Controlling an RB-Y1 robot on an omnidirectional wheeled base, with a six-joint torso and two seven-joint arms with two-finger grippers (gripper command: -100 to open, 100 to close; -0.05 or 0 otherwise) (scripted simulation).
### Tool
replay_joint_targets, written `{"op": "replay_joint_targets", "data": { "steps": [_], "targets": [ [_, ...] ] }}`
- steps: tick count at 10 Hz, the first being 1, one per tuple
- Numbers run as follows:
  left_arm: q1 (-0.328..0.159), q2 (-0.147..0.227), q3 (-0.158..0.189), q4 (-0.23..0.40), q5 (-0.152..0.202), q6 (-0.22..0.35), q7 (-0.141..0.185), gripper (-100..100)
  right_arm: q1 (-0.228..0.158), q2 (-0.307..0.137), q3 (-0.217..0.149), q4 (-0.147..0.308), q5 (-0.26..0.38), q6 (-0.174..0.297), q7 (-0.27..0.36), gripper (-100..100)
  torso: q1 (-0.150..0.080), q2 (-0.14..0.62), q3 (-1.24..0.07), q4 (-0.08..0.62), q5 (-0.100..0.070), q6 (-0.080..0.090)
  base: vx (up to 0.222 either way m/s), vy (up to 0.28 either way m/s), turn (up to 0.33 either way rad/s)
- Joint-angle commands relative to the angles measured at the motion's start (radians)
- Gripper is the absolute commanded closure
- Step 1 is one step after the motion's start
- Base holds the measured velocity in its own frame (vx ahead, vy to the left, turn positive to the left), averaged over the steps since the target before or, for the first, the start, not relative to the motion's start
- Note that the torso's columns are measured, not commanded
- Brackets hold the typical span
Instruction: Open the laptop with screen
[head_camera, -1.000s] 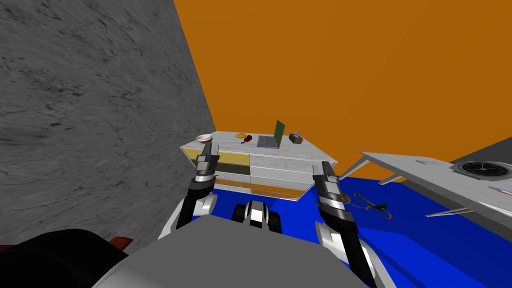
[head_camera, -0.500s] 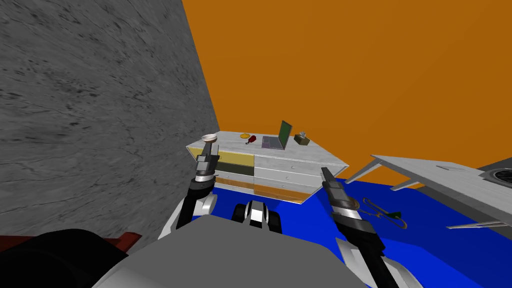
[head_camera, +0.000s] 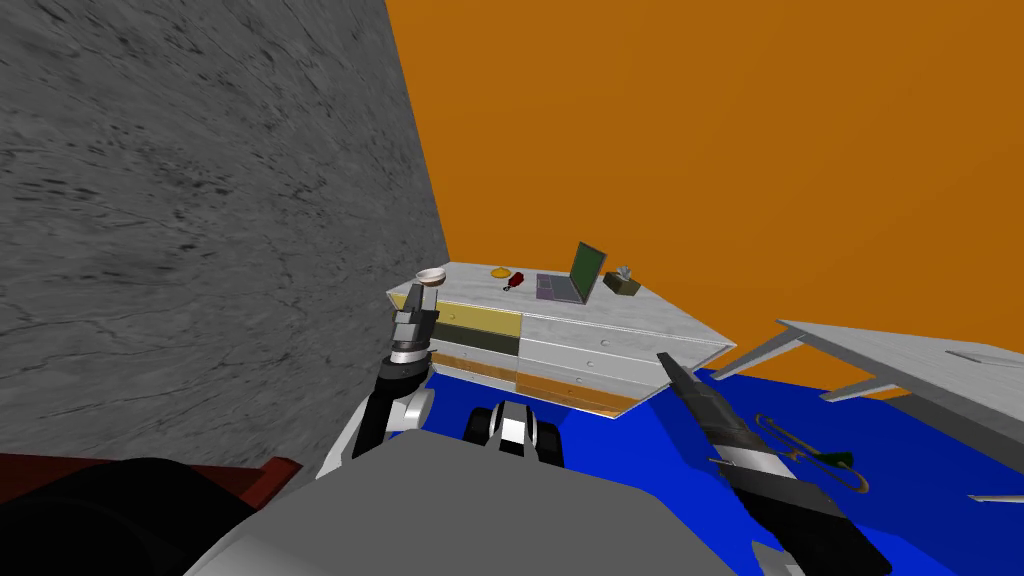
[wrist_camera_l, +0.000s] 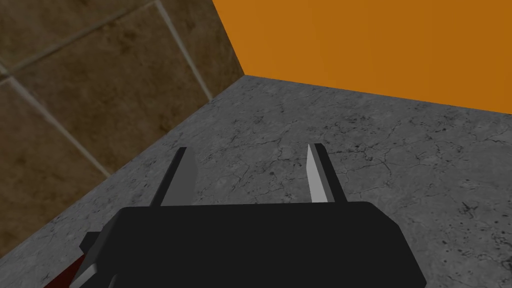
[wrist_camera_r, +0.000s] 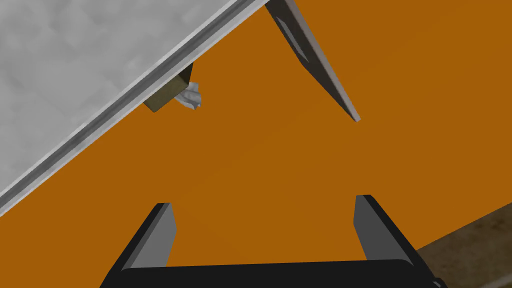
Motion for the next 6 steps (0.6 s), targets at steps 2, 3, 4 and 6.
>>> {"op": "replay_joint_targets", "data": {
  "steps": [2, 3, 4, 6],
  "targets": [
    [0.0, 0.0, 0.0, 0.0, 0.0, 0.0, 0.0, 0, 0.056, -0.087, -0.091, 0.014, 0.093, 0.054, 0.013, -100, -0.002, -0.001, 0.0, 0.0, -0.001, 0.0, 0.024, 0.069, 0.094],
    [0.0, 0.0, 0.0, 0.0, 0.0, 0.0, 0.0, 0, 0.082, -0.112, -0.123, 0.022, 0.122, 0.07, 0.019, -100, 0.0, -0.001, 0.0, 0.0, 0.0, 0.0, 0.042, 0.096, 0.134],
    [0.0, 0.0, 0.0, 0.0, 0.0, 0.0, 0.0, 0, 0.107, -0.144, -0.154, 0.03, 0.152, 0.085, 0.024, -100, 0.001, -0.002, -0.001, -0.001, 0.0, 0.0, 0.04, 0.107, 0.133],
    [0.0, 0.0, 0.0, 0.0, 0.0, 0.0, 0.0, 0, 0.133, -0.179, -0.196, 0.039, 0.19, 0.101, 0.028, -100, -0.001, 0.0, 0.0, 0.0, 0.0, 0.0, 0.025, 0.061, 0.07]
  ]
}}
